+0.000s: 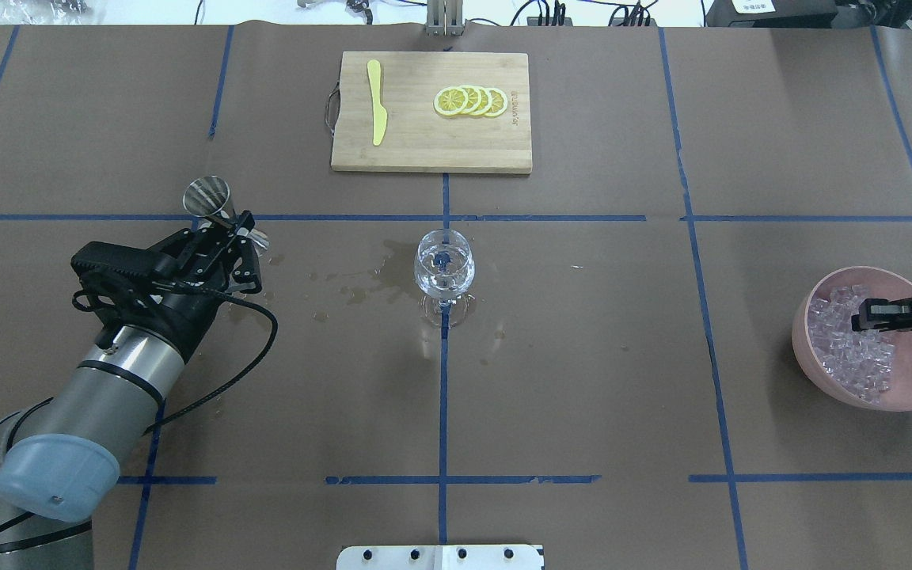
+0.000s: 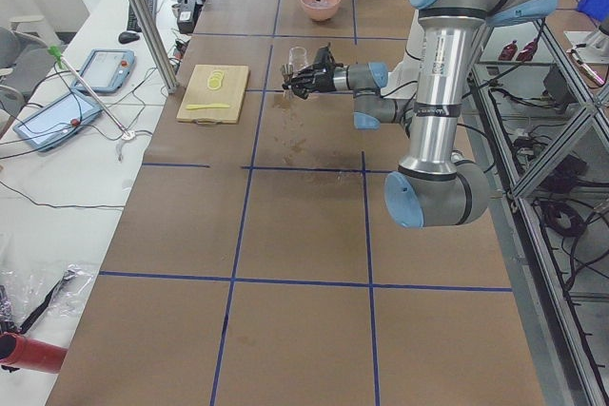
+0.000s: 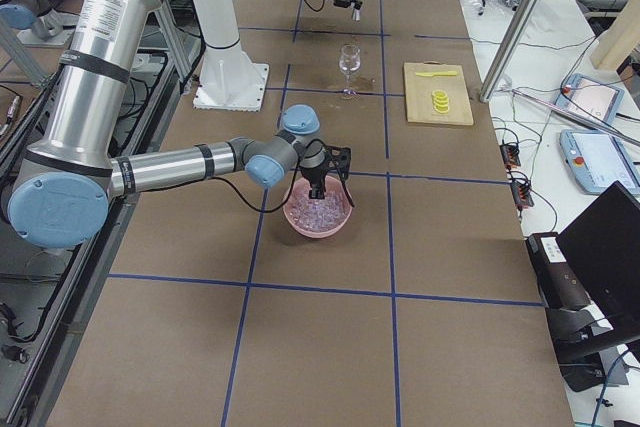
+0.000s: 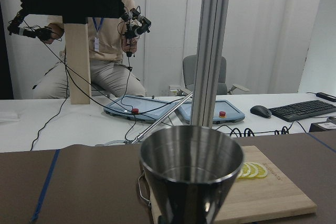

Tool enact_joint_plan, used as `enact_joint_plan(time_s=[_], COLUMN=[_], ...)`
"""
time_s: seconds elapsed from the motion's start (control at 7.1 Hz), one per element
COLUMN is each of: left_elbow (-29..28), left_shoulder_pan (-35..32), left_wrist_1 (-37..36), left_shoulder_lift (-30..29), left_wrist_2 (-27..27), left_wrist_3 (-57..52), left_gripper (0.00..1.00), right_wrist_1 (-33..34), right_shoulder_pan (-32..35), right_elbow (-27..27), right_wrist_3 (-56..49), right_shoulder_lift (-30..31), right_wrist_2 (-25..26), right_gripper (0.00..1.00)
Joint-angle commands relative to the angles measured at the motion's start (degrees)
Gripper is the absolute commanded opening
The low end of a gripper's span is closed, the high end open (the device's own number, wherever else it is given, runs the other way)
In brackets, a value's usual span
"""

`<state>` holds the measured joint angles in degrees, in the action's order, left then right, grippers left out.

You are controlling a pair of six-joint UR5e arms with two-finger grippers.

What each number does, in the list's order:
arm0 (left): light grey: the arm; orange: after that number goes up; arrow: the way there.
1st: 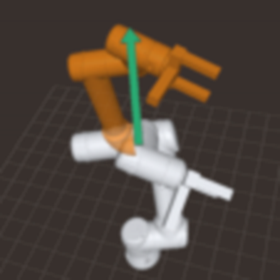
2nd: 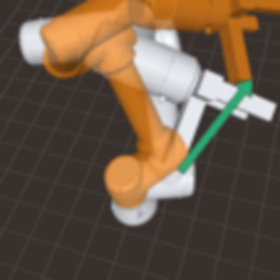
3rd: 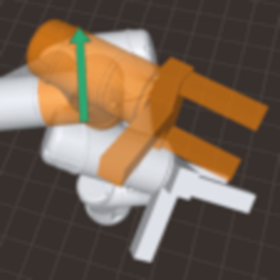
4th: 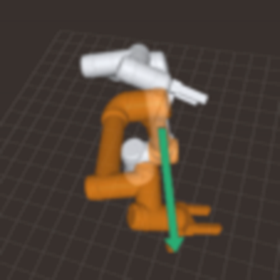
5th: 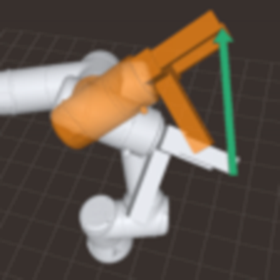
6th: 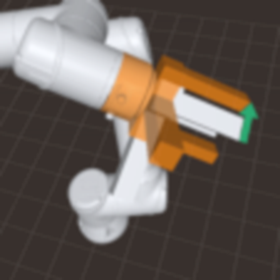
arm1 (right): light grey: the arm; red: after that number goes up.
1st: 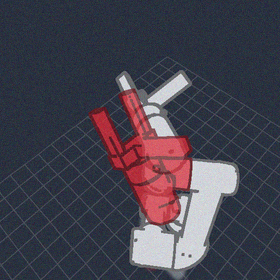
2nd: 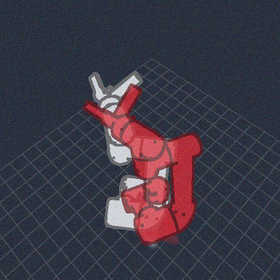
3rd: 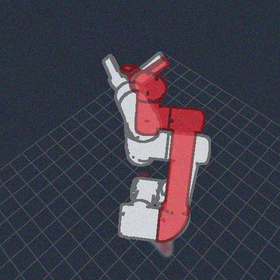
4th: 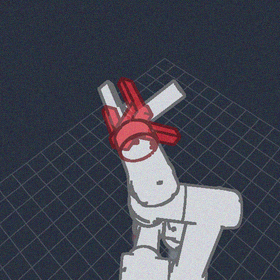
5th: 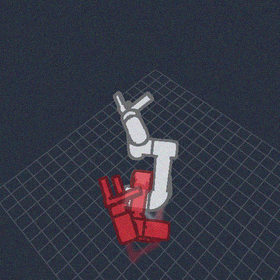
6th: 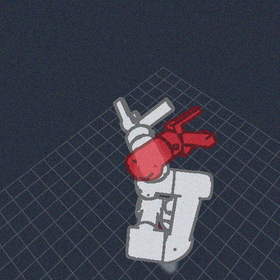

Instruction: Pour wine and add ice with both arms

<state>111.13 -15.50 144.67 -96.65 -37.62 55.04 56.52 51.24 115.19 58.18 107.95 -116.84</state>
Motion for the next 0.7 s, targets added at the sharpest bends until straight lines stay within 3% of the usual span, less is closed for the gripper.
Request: enact_joint_plan(time_s=[0.0, 0.56], left_elbow=[0.1, -3.6], left_shoulder_pan=[0.1, 1.2], left_wrist_1=[0.0, -0.4], left_shoulder_lift=[6.5, 13.2], left_wrist_2=[0.0, 2.8], left_wrist_3=[7.2, 16.0], left_gripper=[0.0, 0.0], right_wrist_1=[0.0, -0.4], right_shoulder_pan=[4.7, 5.6], right_elbow=[1.6, 5.5], right_wrist_3=[0.0, 0.3], right_shoulder_lift=[0.1, -0.3], right_wrist_2=[-5.5, -6.1], right_gripper=[0.0, 0.0])
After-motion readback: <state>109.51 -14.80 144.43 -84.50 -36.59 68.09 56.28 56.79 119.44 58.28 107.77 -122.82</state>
